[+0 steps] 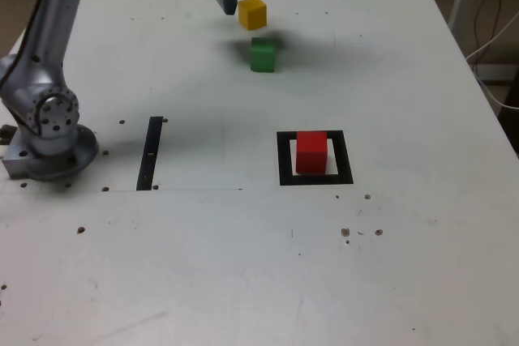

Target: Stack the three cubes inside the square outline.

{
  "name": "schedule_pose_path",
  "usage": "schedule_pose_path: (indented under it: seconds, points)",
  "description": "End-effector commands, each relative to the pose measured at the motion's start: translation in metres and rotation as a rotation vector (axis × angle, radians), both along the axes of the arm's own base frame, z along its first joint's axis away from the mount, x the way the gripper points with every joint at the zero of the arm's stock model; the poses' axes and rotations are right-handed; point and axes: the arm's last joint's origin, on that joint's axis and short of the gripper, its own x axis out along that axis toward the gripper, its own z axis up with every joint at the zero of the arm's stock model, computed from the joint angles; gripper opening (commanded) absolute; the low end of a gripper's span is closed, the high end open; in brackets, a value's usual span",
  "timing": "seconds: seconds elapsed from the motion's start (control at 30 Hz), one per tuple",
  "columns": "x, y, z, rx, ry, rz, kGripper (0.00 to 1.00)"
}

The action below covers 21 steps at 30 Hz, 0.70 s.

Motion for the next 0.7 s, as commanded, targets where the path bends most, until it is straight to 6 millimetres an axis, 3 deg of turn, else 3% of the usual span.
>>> schedule_pose_path:
  seconds: [0.0, 0.3, 0.67]
  points:
    - [0.001, 0.01, -0.003, -0.006, 0.006, 0.01, 0.99]
    - [0.0, 0.048, -0.016, -0.027, 0.013, 0.057, 0.99]
    - [0.007, 0.073, -0.05, -0.071, 0.041, 0.078, 0.99]
